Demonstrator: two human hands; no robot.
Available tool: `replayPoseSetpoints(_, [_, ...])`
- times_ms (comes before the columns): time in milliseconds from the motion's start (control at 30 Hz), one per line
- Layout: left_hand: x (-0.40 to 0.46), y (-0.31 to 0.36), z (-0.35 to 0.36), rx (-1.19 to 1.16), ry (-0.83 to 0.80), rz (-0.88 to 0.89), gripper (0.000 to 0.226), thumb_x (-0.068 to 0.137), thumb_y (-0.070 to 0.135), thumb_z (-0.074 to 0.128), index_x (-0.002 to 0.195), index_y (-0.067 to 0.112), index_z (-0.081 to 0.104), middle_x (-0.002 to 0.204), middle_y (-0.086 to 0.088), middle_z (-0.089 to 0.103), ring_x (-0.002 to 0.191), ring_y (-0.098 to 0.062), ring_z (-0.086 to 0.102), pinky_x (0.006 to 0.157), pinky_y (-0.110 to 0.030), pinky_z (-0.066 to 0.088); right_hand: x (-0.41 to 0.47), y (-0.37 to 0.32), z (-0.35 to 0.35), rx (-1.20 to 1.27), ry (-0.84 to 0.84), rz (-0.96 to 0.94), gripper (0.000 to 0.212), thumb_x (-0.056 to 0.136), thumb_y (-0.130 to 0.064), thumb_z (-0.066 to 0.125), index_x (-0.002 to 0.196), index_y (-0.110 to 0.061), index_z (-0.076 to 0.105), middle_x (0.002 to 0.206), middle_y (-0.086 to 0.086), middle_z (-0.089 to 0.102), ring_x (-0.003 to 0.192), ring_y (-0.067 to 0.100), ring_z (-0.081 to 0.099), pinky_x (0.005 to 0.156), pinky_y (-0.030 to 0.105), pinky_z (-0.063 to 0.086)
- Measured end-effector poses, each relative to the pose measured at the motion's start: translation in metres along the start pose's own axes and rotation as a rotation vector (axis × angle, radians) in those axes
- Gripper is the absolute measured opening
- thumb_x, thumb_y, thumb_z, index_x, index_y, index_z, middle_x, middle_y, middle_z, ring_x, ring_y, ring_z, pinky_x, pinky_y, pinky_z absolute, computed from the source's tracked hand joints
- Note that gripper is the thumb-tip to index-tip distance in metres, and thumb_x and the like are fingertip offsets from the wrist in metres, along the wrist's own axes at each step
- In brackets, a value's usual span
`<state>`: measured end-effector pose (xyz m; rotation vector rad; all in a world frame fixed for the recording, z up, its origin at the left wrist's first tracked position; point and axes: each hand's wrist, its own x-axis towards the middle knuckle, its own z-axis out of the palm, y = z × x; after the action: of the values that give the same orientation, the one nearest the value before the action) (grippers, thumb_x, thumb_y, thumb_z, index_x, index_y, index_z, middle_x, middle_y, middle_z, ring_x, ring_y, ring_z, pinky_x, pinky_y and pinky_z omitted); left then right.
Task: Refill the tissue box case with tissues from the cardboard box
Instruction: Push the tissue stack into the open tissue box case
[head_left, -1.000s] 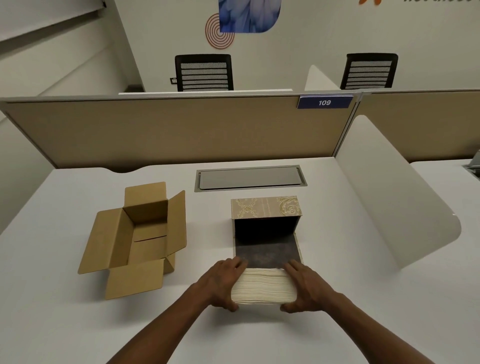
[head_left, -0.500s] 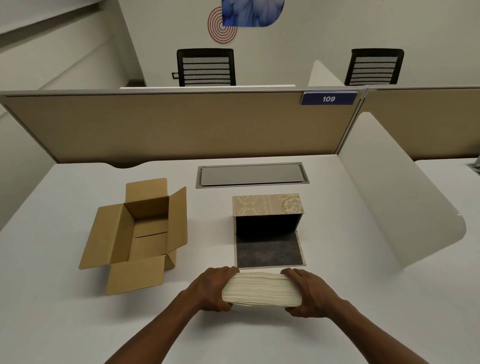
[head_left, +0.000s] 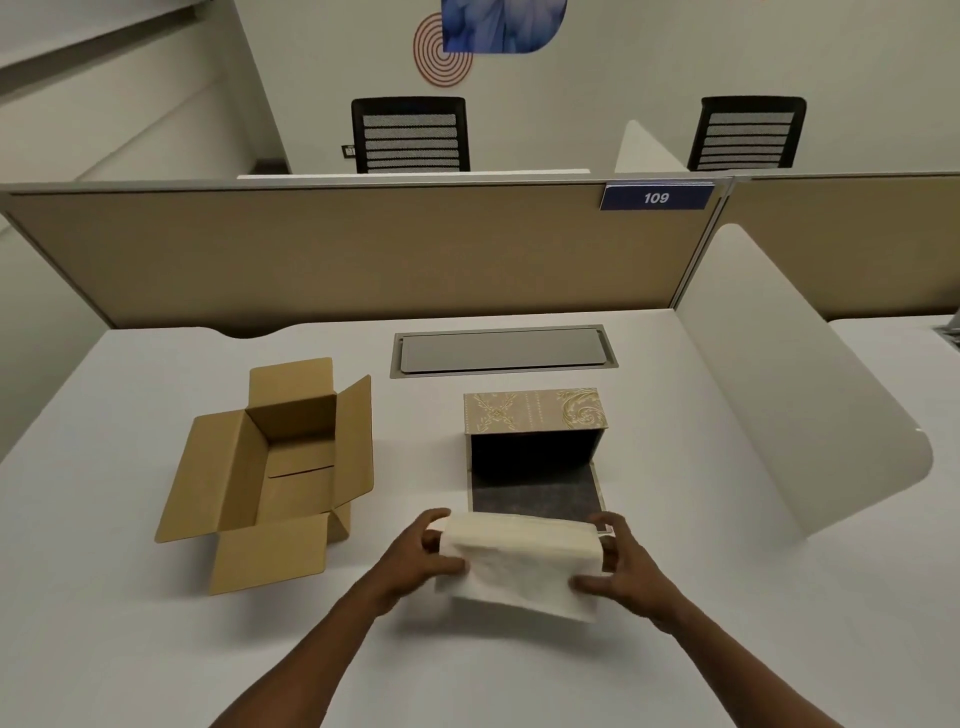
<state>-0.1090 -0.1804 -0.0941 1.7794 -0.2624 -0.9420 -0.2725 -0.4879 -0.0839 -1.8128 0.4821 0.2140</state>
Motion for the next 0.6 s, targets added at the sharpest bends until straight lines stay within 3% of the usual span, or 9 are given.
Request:
replayPoseSetpoints(67, [0.005,0.005,0.003,-0.181,0.046,-0.056,0.067,0.067,0.028,0.089,0.127,0.025,0.060,0.113,-0.007,0.075,0.105,-0.024,0.071,0.092,-0.039,0.057,0.004,0.001,0.000,0.250,0.041,0.121,0.086,0.054,-0.029,0.097,0.126,-0.024,0.050,0.114,0.012,0.075,0.104,0.026,0.073,0.086,0.038,0.060])
replayPoseSetpoints(167, [0.012,0.018,0.017,-0.211,0.105,-0.119,0.047,0.074,0.036,0.082,0.116,0.020,0.069,0.116,-0.005,0.073,0.106,-0.023,0.069,0.097,-0.041,0.055,0.015,0.000,0.004,0.367,0.091,0.208,0.080,0.056,-0.032,0.095,0.125,-0.010,0.061,0.115,0.013,0.076,0.106,0.028,0.073,0.088,0.038,0.059])
replayPoseSetpoints(233, [0.017,0.027,0.026,-0.196,0.140,-0.142,0.024,0.087,0.029,0.073,0.110,0.022,0.069,0.117,-0.006,0.072,0.105,-0.021,0.067,0.095,-0.040,0.055,0.021,-0.005,0.006,0.406,0.136,0.237,0.059,0.071,-0.024,0.089,0.121,-0.004,0.068,0.112,0.012,0.077,0.105,0.030,0.073,0.084,0.037,0.059])
replayPoseSetpoints(300, [0.020,0.038,0.033,-0.186,0.164,-0.144,0.014,0.093,0.028,0.067,0.106,0.024,0.068,0.116,-0.004,0.071,0.103,-0.018,0.065,0.087,-0.033,0.054,0.026,-0.013,0.004,0.446,0.201,0.267,0.031,0.084,-0.014,0.079,0.113,-0.003,0.073,0.106,0.014,0.079,0.101,0.031,0.073,0.082,0.036,0.057])
replayPoseSetpoints(367, [0.025,0.048,0.038,-0.189,0.171,-0.134,0.008,0.094,0.030,0.065,0.101,0.028,0.067,0.114,-0.001,0.071,0.102,-0.016,0.065,0.084,-0.031,0.052,0.033,-0.022,0.002,0.453,0.252,0.279,0.020,0.090,-0.016,0.073,0.107,-0.006,0.075,0.103,0.014,0.079,0.098,0.030,0.072,0.082,0.037,0.054])
replayPoseSetpoints(500, [0.042,0.060,0.045,-0.168,0.171,-0.150,0.018,0.093,0.050,0.062,0.101,0.035,0.065,0.118,0.006,0.069,0.111,-0.017,0.063,0.104,-0.041,0.049,0.053,-0.038,-0.004,0.374,0.313,0.254,0.024,0.097,-0.033,0.064,0.106,-0.012,0.073,0.107,0.006,0.074,0.097,0.021,0.066,0.079,0.034,0.048])
replayPoseSetpoints(600, [0.056,0.067,0.050,-0.126,0.191,-0.169,0.041,0.094,0.057,0.055,0.124,0.030,0.061,0.126,0.006,0.064,0.119,-0.020,0.058,0.107,-0.040,0.045,0.070,-0.045,-0.008,0.319,0.342,0.265,0.037,0.101,-0.042,0.056,0.120,-0.012,0.067,0.115,0.004,0.068,0.102,0.021,0.063,0.081,0.034,0.047])
